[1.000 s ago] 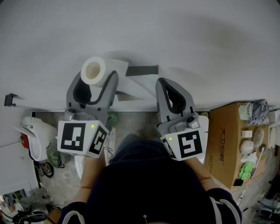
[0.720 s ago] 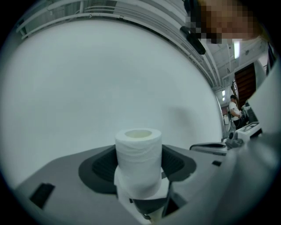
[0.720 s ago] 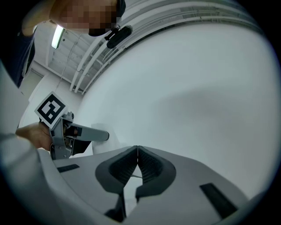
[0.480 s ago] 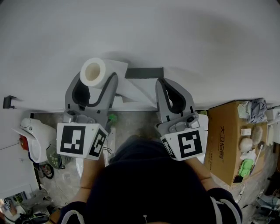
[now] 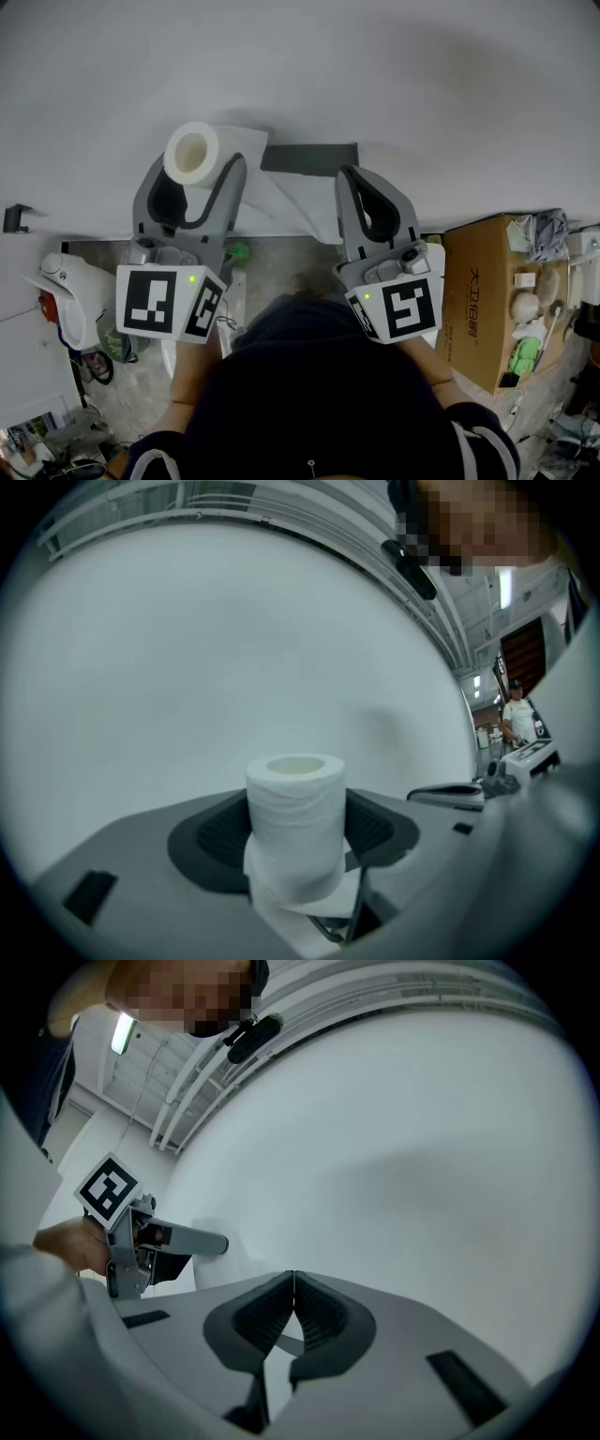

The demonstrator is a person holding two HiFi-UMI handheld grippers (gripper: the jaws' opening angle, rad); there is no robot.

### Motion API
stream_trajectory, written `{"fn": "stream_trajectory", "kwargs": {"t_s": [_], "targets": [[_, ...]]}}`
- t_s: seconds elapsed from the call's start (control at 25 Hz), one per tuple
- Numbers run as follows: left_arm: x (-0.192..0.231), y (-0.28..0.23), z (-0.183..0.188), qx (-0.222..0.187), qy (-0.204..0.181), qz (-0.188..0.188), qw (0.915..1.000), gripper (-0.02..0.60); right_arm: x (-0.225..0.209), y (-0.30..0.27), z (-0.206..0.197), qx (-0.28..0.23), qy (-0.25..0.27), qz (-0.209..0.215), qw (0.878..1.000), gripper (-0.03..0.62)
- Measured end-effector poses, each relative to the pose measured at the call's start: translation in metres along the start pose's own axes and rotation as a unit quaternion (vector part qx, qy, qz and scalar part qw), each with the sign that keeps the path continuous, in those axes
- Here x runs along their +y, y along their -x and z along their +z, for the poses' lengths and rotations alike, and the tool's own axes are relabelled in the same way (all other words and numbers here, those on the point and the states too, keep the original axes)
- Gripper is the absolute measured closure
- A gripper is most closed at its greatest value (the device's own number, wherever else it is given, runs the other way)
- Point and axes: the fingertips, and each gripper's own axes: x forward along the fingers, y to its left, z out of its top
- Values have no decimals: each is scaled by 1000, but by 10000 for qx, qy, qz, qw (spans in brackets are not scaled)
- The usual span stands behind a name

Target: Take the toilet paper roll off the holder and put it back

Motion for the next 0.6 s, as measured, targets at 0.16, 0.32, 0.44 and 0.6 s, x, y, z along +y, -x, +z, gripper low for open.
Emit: {"fn": "stream_trajectory", "kwargs": {"t_s": [0.16,0.32,0.44,0.6], "targets": [[10,7,2,-51,3,4,10000,290,10,-2,3,-9,40,-26,10000,577],[13,12,-3,-99,5,20,9999,290,13,2,-2,-22,59,-56,10000,577],[20,16,-6,-119,-7,34,9999,289,20,2,-7,-40,53,-94,9999,577],[30,16,-8,-96,-51,20,9999,290,23,-3,-10,-61,37,-176,9998,577]]}}
